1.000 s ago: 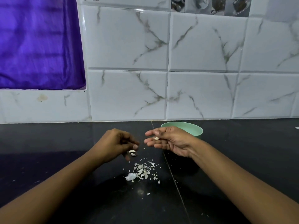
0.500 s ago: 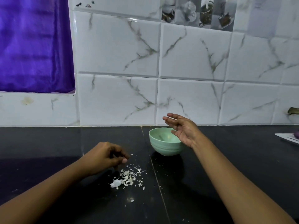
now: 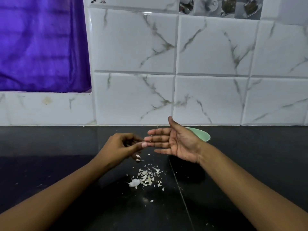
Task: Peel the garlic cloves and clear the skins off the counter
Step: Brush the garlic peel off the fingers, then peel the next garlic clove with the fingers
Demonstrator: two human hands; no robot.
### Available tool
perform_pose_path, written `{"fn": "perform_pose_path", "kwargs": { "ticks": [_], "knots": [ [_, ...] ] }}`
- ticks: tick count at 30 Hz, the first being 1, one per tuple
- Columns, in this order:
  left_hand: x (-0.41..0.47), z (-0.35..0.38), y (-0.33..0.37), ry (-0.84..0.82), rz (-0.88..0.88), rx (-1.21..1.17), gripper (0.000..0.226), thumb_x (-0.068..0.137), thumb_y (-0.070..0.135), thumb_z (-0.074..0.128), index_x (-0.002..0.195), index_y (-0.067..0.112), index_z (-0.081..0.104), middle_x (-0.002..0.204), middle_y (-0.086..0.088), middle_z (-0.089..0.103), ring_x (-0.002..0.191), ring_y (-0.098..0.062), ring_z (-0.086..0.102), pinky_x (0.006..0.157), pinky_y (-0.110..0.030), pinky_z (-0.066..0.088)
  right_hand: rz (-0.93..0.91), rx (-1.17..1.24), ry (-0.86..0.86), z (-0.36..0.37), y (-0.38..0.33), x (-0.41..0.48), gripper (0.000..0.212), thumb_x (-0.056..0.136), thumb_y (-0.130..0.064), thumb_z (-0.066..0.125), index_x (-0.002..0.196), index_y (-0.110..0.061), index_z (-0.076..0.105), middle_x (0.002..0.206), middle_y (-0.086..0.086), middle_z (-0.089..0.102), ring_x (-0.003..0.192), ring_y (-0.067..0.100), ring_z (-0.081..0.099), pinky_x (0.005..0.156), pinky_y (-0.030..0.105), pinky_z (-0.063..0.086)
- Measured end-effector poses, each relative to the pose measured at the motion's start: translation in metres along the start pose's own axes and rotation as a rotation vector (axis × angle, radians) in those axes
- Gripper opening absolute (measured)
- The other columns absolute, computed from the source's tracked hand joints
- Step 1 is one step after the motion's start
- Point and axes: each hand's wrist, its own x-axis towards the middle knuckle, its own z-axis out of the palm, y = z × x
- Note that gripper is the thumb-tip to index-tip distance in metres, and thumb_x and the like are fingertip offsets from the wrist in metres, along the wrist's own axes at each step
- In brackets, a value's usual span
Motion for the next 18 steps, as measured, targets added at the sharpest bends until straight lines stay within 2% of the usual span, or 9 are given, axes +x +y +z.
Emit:
{"fn": "perform_pose_path", "kwargs": {
  "ticks": [2,5,7,9,13,16,18],
  "knots": [
    [0.001,0.003,-0.001,0.01,-0.004,0.02,0.041,0.068,0.053,0.065,0.08,0.014,0.07,0.069,-0.001,0.073,0.06,-0.017,0.071,0.058,-0.019,0.05,0.017,-0.006,-0.01,0.005,0.006,0.003,0.073,0.093,-0.063,0.018,0.119,-0.01,0.06,0.12,0.014,0.065,0.106,0.022,0.064,0.099,0.04,0.044],
    [0.001,0.007,-0.001,0.016,0.03,0.037,0.045,0.073,0.049,0.062,0.073,0.004,0.067,0.062,-0.005,0.07,0.057,-0.019,0.07,0.064,-0.032,0.056,0.03,-0.016,-0.014,0.01,0.01,0.003,0.069,0.093,-0.063,0.02,0.121,-0.012,0.057,0.109,0.011,0.068,0.101,0.023,0.066,0.094,0.042,0.047],
    [0.002,0.006,-0.001,-0.008,0.056,0.052,0.042,0.074,0.045,0.063,0.073,0.004,0.067,0.061,-0.005,0.07,0.056,-0.018,0.069,0.063,-0.029,0.055,0.041,-0.017,-0.014,0.01,0.01,0.003,0.067,0.092,-0.063,0.021,0.124,-0.013,0.054,0.103,0.012,0.069,0.099,0.025,0.066,0.091,0.043,0.049],
    [0.001,0.004,0.0,-0.05,0.08,0.077,0.038,0.074,0.043,0.064,0.074,0.005,0.068,0.061,-0.004,0.07,0.056,-0.015,0.069,0.062,-0.023,0.052,0.054,-0.002,-0.016,0.009,0.009,0.002,0.067,0.092,-0.063,0.022,0.125,-0.013,0.052,0.101,0.014,0.07,0.1,0.029,0.066,0.089,0.047,0.05],
    [0.002,0.001,0.001,-0.075,0.133,0.145,0.034,0.075,0.043,0.064,0.072,0.009,0.069,0.057,-0.003,0.069,0.053,-0.011,0.066,0.059,-0.02,0.048,0.082,0.039,-0.039,0.008,0.009,0.002,0.071,0.091,-0.065,0.023,0.128,-0.011,0.049,0.102,0.02,0.068,0.105,0.035,0.063,0.09,0.054,0.048],
    [0.002,-0.004,0.002,-0.147,0.217,0.285,0.025,0.08,0.049,0.063,0.071,0.025,0.064,0.058,-0.002,0.068,0.05,-0.007,0.062,0.058,-0.023,0.047,0.111,0.064,-0.077,0.006,0.008,0.001,0.075,0.09,-0.067,0.02,0.128,-0.01,0.049,0.106,0.022,0.067,0.103,0.037,0.064,0.088,0.055,0.049],
    [0.002,-0.007,0.004,-0.202,0.302,0.444,0.028,0.087,0.056,0.055,0.072,0.032,0.055,0.061,-0.001,0.066,0.054,-0.008,0.061,0.056,-0.018,0.043,0.134,0.068,-0.104,0.005,0.006,0.0,0.076,0.09,-0.068,0.018,0.127,-0.01,0.049,0.107,0.023,0.067,0.101,0.037,0.065,0.087,0.055,0.049]
  ]
}}
